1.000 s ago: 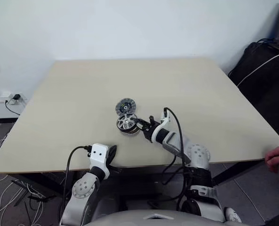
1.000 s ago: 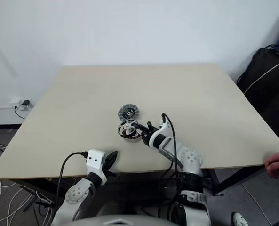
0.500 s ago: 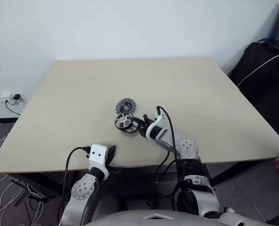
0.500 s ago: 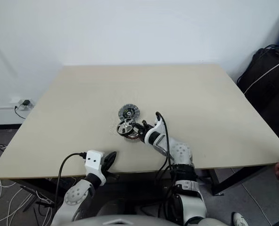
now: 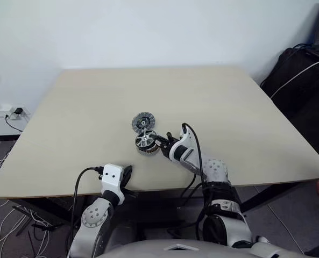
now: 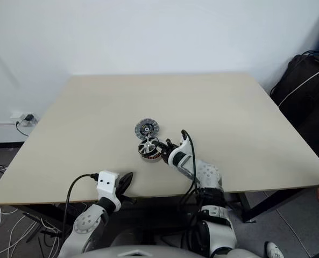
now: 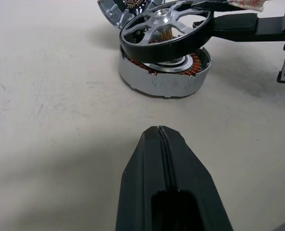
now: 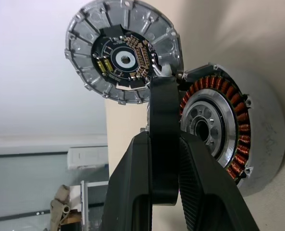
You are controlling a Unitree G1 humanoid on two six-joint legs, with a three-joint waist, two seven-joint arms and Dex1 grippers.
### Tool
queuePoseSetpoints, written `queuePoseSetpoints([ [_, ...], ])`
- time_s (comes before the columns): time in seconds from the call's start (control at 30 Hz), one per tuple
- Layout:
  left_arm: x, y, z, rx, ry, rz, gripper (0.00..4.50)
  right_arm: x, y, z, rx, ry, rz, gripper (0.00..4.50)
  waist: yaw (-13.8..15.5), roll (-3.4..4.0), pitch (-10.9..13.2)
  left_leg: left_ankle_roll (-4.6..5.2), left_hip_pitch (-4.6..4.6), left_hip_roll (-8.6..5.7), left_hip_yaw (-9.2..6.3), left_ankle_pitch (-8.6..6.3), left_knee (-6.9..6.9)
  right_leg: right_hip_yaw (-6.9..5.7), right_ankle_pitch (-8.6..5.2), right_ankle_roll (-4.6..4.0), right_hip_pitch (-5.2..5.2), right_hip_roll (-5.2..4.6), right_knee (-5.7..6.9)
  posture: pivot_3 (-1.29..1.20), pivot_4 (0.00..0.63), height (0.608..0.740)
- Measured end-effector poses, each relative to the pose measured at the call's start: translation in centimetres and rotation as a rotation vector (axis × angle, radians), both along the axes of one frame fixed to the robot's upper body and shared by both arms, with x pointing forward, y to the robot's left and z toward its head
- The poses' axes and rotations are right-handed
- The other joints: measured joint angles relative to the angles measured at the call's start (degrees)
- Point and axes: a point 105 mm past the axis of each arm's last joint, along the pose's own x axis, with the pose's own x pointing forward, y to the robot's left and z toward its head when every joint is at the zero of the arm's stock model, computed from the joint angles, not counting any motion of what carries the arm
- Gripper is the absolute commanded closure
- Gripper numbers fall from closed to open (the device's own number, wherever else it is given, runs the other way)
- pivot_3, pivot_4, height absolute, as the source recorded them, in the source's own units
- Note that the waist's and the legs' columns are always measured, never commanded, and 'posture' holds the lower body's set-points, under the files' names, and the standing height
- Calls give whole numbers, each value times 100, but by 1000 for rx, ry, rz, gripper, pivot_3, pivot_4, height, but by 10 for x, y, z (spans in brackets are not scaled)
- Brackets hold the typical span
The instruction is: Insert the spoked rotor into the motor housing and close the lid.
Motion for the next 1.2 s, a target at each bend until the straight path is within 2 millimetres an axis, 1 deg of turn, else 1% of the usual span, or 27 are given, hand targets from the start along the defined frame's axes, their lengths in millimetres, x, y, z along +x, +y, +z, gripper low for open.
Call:
queuePoseSetpoints([
  [0.13, 0, 0, 0, 0, 0, 0, 4500, 3, 1, 0, 3, -3, -5, 4085, -3, 0, 0, 0, 0, 0, 0, 0, -2, 0, 0, 0, -1, 0, 0, 0, 0, 740],
  [0.2, 0, 0, 0, -1, 0, 0, 4500, 3, 0, 0, 2, -5, -8, 3343, -1, 1, 0, 0, -1, 0, 0, 0, -2, 0, 0, -1, -2, 0, -1, 0, 0, 740],
  [0.3, 1, 0, 1, -2, -2, 0, 4500, 4, -1, -1, -7, -4, -16, 2466, -1, 0, 0, 0, -1, 0, 1, 0, -2, 1, 0, -1, -2, -1, -1, 0, 0, 740],
  [0.47, 2, -1, 2, -4, -6, -2, 4500, 5, -5, -3, -15, 1, -25, 817, -2, 1, 0, 0, -1, 0, 1, 0, -3, 1, 0, -1, -3, -2, 0, 0, 0, 740],
  [0.6, 3, -2, 3, -6, -11, -4, 4500, 5, -12, -2, -29, -10, -32, 817, 10, 2, -2, -1, -2, -1, 1, 0, -3, 1, 0, -1, -3, -4, -1, 0, 0, 740],
  [0.83, 3, -3, 3, -11, -12, -4, 4500, -8, -56, -5, -109, -14, -118, 817, 19, 4, -1, 0, -7, -2, 2, -1, -9, 1, -1, -2, -9, -6, -5, 0, 0, 740],
  [0.97, 3, -5, 3, -16, -13, -9, 4500, -20, -76, -5, -222, -36, -127, 817, 9, 7, 0, 0, -7, -2, 2, -1, -11, 0, -3, -6, -11, -5, -6, 0, 0, 740],
  [1.03, 3, -6, 3, -17, -13, -9, 4500, -29, -77, -7, -280, -53, -101, 1218, 3, 7, 0, 1, -7, -2, 3, -1, -11, 1, -4, -6, -11, -5, -8, 0, 0, 740],
  [1.07, 3, -6, 4, -18, -14, -11, 4500, -36, -78, -10, -357, -73, -66, 1428, 3, 7, -1, 1, -8, -2, 4, -1, -10, 1, -4, -6, -11, -5, -9, 0, 0, 740],
  [1.13, 3, -7, 3, -20, -13, -13, 4500, -49, -77, -18, -485, -99, 7, 2121, 6, 4, 0, 2, -8, -2, 5, -1, -9, 2, -4, -6, -10, -5, -9, 0, 0, 740],
  [1.17, 3, -7, 3, -20, -13, -14, 4500, -53, -75, -22, -523, -101, 28, 2374, 8, 3, 0, 2, -8, -2, 5, -1, -8, 1, -4, -6, -10, -5, -8, 0, 0, 740],
  [1.2, 3, -8, 4, -21, -14, -16, 4500, -58, -73, -27, -573, -111, 46, 2761, 4, 4, 0, 2, -7, -2, 5, -1, -7, 1, -3, -5, -11, -5, -7, 0, 0, 740],
])
